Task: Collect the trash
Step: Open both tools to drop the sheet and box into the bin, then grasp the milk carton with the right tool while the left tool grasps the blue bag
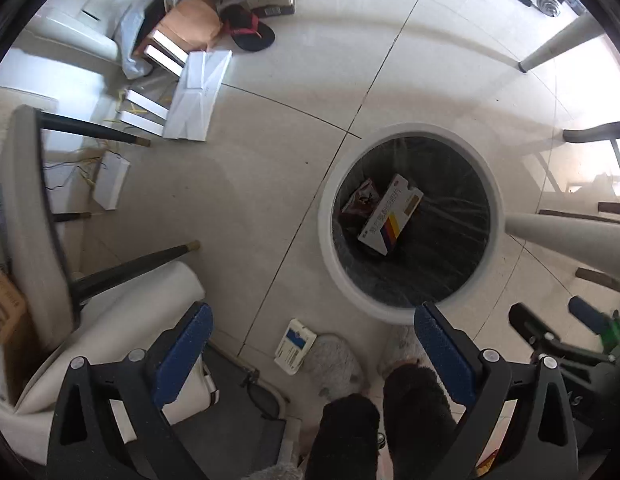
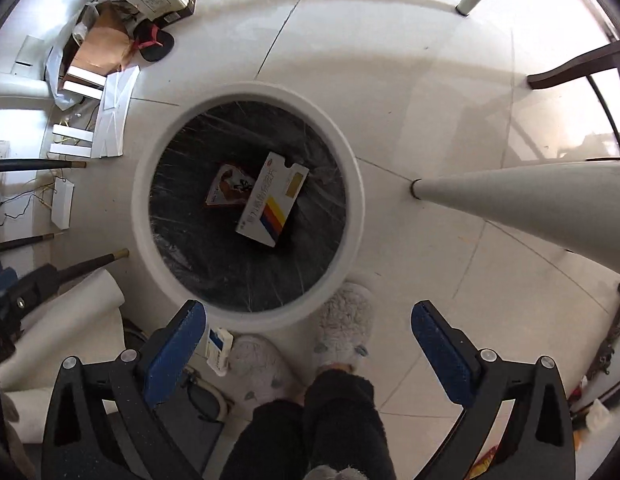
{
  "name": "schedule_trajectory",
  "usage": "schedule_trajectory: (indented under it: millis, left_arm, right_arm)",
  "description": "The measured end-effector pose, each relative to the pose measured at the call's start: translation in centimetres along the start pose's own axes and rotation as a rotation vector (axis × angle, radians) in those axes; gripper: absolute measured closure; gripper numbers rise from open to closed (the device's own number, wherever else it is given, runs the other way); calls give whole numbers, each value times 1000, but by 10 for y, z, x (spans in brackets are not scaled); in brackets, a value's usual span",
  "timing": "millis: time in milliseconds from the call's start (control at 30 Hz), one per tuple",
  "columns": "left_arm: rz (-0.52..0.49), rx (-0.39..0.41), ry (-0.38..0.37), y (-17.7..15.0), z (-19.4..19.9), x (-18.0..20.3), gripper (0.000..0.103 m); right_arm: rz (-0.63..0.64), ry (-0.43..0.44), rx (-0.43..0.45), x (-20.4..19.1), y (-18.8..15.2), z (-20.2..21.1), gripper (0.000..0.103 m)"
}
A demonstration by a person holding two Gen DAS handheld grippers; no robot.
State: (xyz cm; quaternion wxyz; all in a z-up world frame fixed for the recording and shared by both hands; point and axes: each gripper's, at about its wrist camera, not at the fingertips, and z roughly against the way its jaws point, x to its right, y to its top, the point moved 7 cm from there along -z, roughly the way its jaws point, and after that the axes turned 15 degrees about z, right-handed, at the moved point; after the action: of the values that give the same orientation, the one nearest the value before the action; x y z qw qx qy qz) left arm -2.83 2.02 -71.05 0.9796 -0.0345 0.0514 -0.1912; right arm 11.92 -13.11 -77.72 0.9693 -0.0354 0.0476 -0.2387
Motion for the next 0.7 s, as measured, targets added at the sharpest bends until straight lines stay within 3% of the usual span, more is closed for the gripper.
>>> schedule_trajectory:
  millis: [433,700]
  left_arm:
    - [-28,82,-17,-56,135,-26,0]
    - [-9,135,-78,-79,251,-38,0]
  right_arm:
    - [-35,9,80,-24,-51,158,0]
    - [-56,87,123,-42,-101,278,0]
